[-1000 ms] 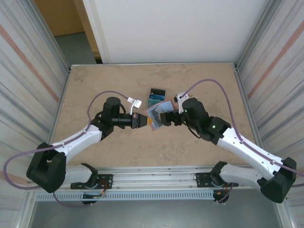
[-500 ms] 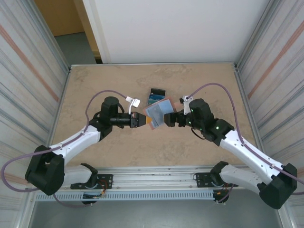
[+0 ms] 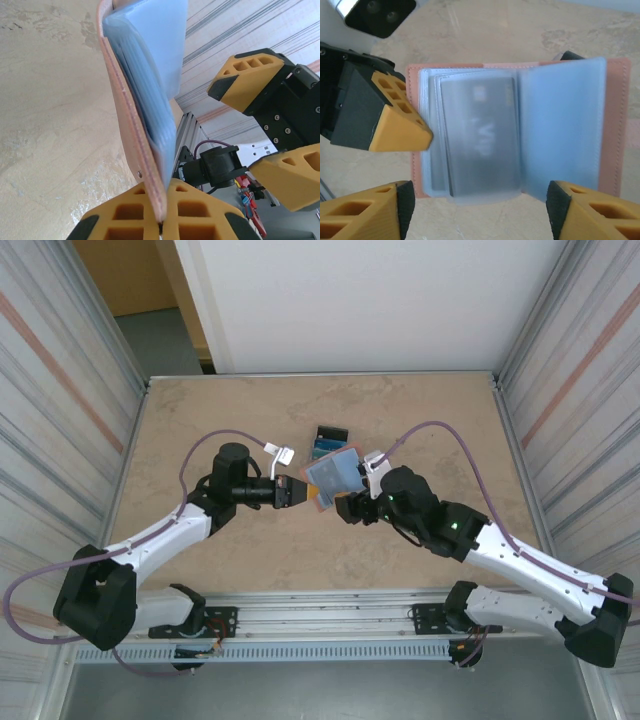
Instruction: Take the credit cards out of the card holder
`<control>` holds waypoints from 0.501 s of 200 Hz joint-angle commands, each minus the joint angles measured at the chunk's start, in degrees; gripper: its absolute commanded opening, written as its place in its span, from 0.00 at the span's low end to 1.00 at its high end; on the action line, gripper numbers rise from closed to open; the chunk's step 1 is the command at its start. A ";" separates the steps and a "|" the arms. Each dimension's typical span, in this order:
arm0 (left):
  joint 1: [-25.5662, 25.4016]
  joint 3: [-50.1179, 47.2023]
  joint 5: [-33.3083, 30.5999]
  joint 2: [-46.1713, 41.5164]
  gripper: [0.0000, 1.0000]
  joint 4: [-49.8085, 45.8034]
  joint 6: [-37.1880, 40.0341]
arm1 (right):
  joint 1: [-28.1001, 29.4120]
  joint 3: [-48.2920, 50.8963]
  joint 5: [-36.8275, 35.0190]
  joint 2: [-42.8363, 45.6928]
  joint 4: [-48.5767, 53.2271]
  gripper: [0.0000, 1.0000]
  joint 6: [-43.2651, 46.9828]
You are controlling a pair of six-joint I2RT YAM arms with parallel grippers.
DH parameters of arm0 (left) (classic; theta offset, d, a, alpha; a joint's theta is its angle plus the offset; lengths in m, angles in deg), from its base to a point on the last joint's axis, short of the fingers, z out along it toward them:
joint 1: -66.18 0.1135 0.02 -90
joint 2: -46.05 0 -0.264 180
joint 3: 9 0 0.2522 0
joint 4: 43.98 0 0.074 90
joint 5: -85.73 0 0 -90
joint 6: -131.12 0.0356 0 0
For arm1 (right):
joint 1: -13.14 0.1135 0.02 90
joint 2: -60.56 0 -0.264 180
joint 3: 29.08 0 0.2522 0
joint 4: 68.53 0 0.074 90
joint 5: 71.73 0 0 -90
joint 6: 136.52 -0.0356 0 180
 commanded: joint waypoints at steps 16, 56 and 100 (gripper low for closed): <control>0.45 0.95 0.68 -0.83 0.00 1.17 0.05 | 0.37 -3.73 0.90 -5.85 1.36 0.67 2.90; 0.33 0.80 1.39 -1.05 0.00 1.87 -0.23 | -1.17 -4.42 2.38 -8.76 0.92 0.65 3.28; 0.23 0.73 1.93 -1.59 0.00 2.17 -0.11 | -2.61 -4.04 3.73 -9.34 0.24 0.61 2.99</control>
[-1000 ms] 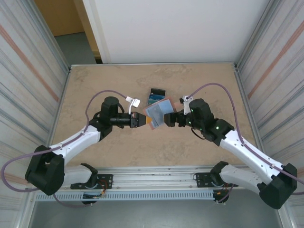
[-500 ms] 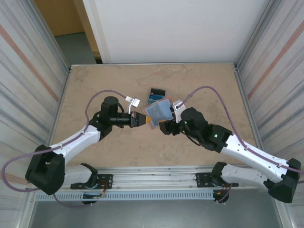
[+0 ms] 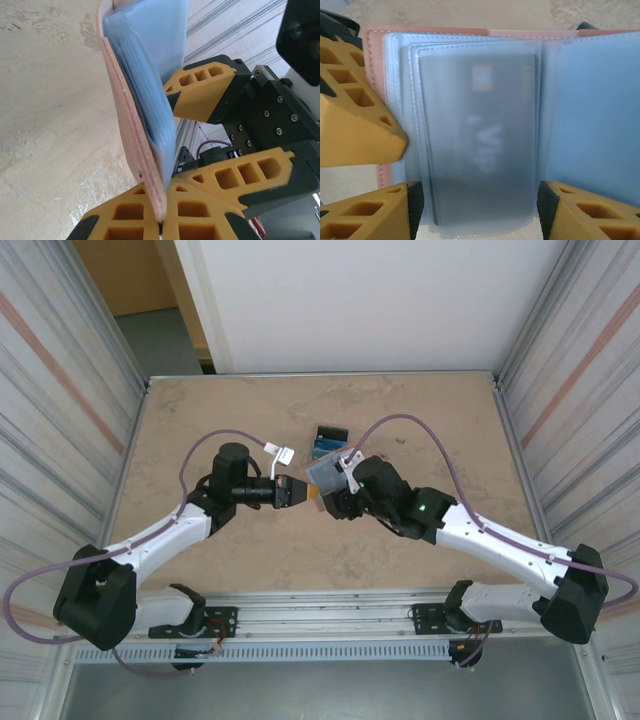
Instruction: Take the credit cards out of the card holder
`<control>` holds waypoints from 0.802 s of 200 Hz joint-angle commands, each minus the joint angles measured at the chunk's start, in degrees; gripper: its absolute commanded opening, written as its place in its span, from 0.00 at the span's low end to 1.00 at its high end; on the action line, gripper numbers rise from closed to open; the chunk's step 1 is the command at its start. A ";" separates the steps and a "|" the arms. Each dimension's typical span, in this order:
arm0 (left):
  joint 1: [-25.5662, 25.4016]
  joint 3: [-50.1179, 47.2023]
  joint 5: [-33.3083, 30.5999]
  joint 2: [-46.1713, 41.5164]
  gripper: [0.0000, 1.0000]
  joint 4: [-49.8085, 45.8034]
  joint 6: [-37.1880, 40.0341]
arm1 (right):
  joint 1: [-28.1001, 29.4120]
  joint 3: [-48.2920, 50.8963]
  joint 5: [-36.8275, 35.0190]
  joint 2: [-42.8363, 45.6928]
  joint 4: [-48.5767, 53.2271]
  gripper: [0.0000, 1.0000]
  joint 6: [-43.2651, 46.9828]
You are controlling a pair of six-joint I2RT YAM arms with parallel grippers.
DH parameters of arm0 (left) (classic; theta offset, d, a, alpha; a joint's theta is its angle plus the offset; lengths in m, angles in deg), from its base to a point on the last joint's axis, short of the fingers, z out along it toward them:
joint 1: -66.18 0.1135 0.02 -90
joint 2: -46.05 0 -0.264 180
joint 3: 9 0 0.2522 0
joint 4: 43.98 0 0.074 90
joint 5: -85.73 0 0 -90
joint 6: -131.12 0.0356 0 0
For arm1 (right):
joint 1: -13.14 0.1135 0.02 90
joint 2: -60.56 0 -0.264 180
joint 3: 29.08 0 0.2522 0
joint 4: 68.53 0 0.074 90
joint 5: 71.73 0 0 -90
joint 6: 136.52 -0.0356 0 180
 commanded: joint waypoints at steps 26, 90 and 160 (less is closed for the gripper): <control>0.23 0.72 1.96 -1.57 0.00 2.17 0.21 | -1.96 -1.24 2.73 0.29 -0.48 0.59 0.50; 0.12 0.95 2.22 -1.58 0.00 2.32 0.14 | -2.67 -0.85 -0.31 0.45 -0.34 0.53 0.05; 0.10 1.13 2.26 -1.14 0.00 2.23 0.31 | -4.72 0.84 -6.10 2.09 -0.31 0.56 -2.70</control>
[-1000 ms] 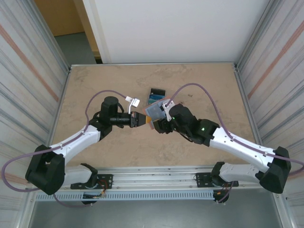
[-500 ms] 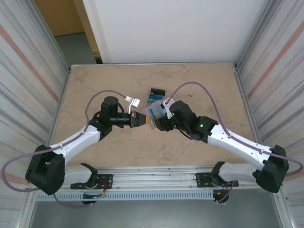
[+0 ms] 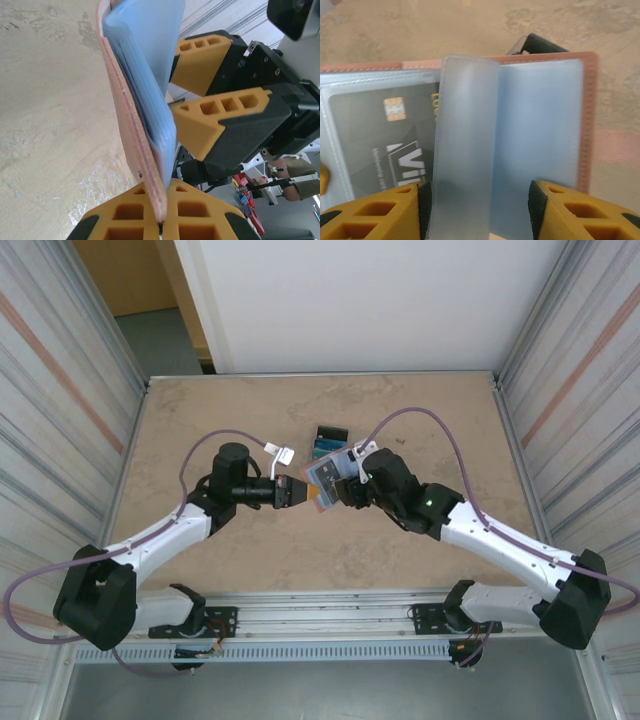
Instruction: Take the credit cards out of the card holder
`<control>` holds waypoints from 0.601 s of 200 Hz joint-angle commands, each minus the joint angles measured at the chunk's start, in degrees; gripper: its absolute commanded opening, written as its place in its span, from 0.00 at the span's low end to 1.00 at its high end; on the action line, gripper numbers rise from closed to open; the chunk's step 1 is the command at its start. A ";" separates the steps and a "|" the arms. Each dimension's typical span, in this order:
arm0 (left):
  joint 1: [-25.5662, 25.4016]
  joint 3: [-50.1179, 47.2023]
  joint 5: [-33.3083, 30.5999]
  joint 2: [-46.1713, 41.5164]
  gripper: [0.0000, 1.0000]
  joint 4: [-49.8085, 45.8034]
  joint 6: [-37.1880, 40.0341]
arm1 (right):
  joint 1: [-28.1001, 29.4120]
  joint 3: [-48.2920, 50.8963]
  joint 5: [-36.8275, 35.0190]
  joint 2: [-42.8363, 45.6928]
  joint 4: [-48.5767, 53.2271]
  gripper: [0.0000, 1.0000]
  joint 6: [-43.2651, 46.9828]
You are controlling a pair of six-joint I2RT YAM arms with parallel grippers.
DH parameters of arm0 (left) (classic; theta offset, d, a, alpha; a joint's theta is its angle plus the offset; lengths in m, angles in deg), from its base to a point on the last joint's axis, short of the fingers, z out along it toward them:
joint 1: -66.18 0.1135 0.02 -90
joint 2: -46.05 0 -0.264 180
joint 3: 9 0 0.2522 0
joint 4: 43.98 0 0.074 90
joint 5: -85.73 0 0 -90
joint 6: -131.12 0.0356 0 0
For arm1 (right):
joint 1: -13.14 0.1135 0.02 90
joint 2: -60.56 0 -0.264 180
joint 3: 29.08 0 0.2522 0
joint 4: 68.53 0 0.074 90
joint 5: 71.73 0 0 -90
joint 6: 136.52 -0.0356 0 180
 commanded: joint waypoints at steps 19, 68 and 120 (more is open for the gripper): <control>0.03 1.12 2.04 -1.04 0.00 2.34 0.29 | -1.01 0.99 -3.92 0.76 -0.21 0.59 -3.14; 0.05 0.77 2.12 -1.19 0.00 2.20 0.38 | -2.75 2.21 -2.70 1.10 -1.27 0.77 -4.83; -0.02 0.83 2.46 -1.31 0.00 2.44 0.55 | -8.08 5.32 5.49 2.58 -3.40 0.99 -7.74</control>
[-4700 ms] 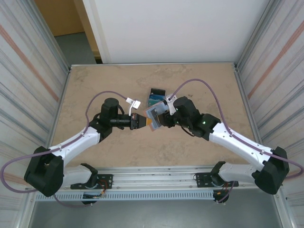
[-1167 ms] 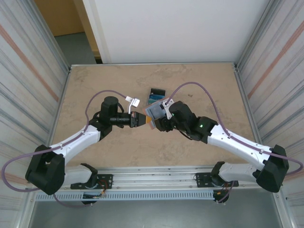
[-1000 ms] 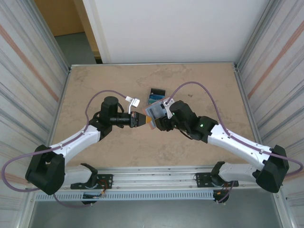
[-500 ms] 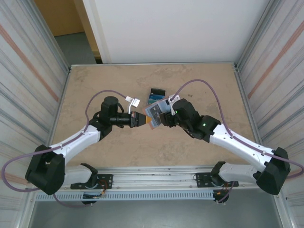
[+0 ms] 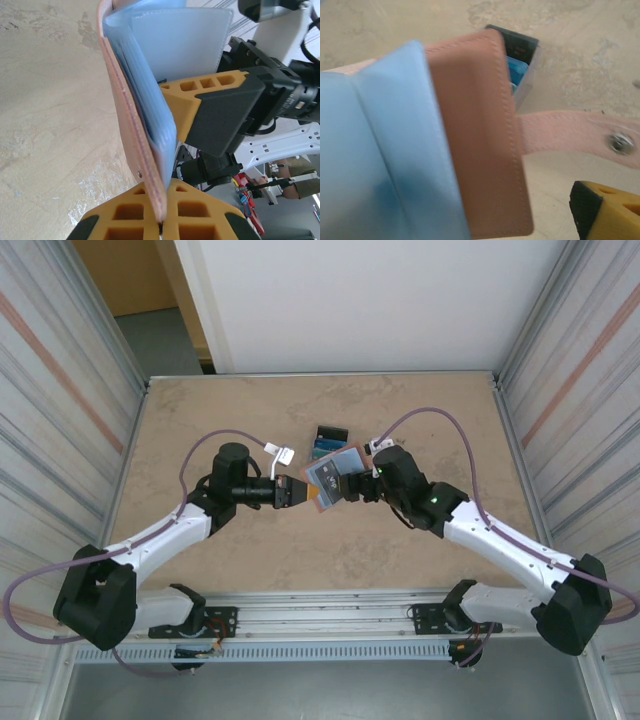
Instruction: Take the credit cards out of the card holder
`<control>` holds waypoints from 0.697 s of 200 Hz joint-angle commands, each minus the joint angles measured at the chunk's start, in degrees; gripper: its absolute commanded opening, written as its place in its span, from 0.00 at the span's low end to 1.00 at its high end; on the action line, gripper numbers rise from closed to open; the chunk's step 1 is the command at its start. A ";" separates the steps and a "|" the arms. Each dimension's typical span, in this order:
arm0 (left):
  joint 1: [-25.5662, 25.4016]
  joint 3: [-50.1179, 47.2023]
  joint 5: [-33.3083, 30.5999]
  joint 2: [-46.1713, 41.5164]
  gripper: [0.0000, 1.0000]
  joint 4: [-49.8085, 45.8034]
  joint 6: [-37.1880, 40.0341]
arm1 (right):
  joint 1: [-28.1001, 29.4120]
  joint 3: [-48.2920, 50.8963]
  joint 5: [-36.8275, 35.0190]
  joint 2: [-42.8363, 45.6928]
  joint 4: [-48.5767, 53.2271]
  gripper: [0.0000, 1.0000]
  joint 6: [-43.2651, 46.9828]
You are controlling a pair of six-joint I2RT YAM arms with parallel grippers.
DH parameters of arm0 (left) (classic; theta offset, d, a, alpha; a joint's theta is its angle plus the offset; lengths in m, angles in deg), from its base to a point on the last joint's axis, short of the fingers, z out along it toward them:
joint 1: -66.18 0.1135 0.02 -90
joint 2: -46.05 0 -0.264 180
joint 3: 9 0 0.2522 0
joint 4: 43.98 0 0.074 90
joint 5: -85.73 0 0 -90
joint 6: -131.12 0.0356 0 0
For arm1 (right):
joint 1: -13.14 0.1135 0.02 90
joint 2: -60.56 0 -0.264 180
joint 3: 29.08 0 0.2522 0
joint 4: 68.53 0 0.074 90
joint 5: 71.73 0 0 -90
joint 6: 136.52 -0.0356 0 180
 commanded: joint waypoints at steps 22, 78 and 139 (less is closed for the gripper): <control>-0.03 0.90 2.70 -1.41 0.00 2.57 0.64 | -5.10 3.74 12.20 2.21 -4.32 0.99 -2.61; -0.17 0.62 4.16 -2.03 0.00 3.96 0.53 | -13.24 8.35 32.91 2.93 -13.36 0.98 -5.19; -1.50 1.08 7.01 -2.61 0.00 5.16 1.56 | -17.79 10.30 48.16 3.01 -21.52 0.84 -7.39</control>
